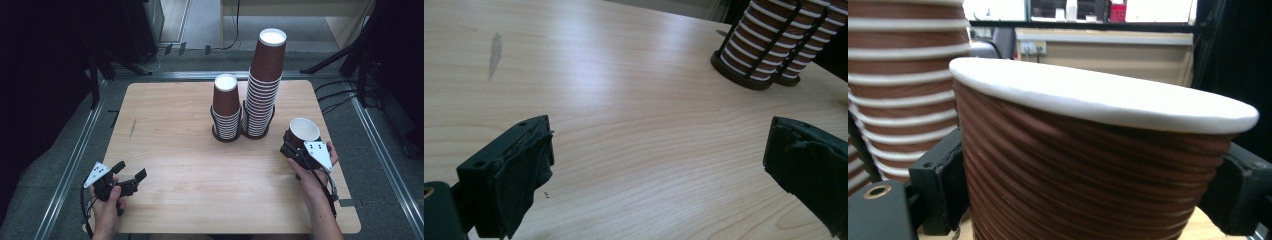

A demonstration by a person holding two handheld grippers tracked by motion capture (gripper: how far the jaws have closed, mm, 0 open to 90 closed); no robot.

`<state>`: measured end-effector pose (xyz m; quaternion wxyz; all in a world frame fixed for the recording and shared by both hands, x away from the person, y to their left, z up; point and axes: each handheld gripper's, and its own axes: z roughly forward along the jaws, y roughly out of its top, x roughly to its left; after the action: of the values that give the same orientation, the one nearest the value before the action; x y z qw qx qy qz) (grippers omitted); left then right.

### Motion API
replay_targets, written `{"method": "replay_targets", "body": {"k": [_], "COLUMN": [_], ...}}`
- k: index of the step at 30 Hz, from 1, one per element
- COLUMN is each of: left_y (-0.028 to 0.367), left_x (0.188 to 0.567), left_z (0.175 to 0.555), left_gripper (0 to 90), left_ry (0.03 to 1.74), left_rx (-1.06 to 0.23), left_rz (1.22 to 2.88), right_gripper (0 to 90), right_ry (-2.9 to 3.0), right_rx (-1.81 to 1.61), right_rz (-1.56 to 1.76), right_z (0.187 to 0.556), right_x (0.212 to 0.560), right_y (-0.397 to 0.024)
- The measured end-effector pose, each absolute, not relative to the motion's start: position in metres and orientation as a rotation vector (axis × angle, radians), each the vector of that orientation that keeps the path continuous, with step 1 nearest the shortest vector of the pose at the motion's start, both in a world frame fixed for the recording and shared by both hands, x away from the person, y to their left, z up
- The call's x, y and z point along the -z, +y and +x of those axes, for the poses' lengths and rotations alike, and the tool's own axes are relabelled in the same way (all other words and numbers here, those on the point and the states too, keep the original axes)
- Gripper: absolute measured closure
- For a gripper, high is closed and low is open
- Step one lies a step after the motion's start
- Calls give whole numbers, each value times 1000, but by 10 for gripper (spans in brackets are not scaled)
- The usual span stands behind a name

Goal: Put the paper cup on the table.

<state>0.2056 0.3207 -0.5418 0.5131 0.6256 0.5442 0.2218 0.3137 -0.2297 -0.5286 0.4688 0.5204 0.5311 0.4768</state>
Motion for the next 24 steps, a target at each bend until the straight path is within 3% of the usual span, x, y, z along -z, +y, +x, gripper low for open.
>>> {"method": "replay_targets", "body": {"k": [24], "left_y": [334], "left_x": [551], "left_z": [205], "left_gripper": [1], "left_ry": [1352], "left_rx": [-536], "left_rz": [1511], "right_gripper": [101], "right_ry": [1382], "right_rx": [-1096], "right_rz": [1288], "right_z": [320], "right_x": [545], "right_y": [-231]}}
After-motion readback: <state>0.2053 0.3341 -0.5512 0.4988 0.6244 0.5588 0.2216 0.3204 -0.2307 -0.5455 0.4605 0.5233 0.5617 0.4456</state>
